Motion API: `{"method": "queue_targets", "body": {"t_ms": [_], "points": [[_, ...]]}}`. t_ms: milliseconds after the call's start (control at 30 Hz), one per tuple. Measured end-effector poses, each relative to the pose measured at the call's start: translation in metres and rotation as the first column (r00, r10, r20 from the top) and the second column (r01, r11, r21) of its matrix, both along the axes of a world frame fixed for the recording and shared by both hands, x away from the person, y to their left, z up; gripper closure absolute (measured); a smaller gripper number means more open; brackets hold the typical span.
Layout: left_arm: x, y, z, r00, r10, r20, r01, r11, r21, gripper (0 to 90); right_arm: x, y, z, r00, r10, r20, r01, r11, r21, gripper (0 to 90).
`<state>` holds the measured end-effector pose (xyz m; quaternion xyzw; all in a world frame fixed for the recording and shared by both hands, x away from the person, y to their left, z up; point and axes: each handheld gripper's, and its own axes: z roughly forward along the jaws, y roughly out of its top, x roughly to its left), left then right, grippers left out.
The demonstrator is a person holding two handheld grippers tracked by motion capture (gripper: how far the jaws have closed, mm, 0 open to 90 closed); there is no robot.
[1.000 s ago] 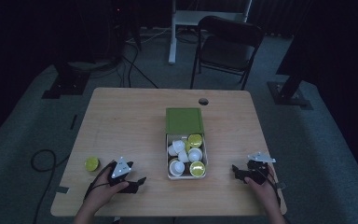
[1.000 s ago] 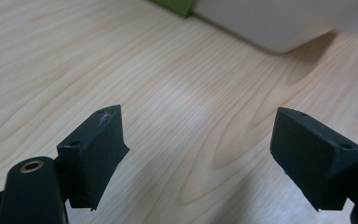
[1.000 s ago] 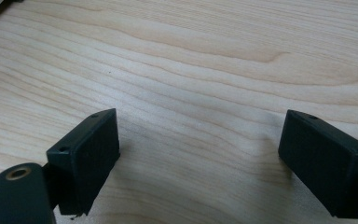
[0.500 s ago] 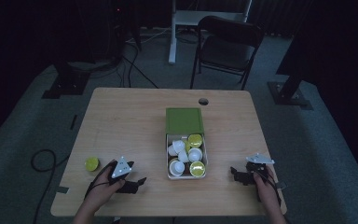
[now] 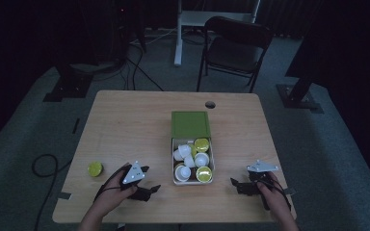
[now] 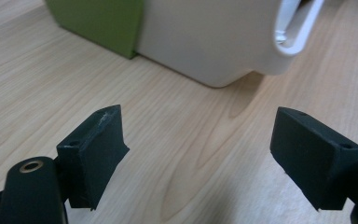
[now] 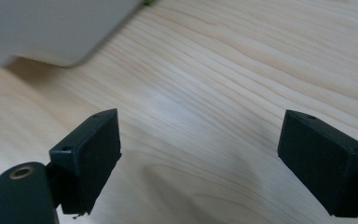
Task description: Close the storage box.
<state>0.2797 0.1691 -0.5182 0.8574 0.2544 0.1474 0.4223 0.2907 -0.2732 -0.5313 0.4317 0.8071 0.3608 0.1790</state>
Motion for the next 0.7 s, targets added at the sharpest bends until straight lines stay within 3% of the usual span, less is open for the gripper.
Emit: {"method": "queue_targets", "body": {"t_ms": [167, 433, 500, 700], "points": [[0.001, -0.008, 0.000, 1.0000, -0.007, 0.003, 0.007, 1.0000, 0.001, 18.0, -0.007, 0.011, 0.007, 0.9958, 0.089, 0.023, -0.090, 0.9944, 0.056, 12.7], [0.005, -0.017, 0.005, 0.9998, -0.009, 0.019, 0.010, 0.9981, -0.060, 18.0, -0.009, 0.017, 0.019, 0.9934, 0.104, 0.047, -0.110, 0.9827, 0.149, 13.5], [0.006, -0.021, 0.007, 0.9996, -0.008, 0.028, 0.010, 0.9966, -0.082, 18.0, -0.011, 0.020, 0.025, 0.9873, 0.144, 0.067, -0.155, 0.9672, 0.201, 13.6], [0.008, -0.033, 0.015, 0.9976, -0.029, 0.064, 0.036, 0.9920, -0.121, 18.0, -0.014, 0.027, 0.029, 0.9784, 0.182, 0.099, -0.199, 0.9575, 0.209, 13.3]]}}
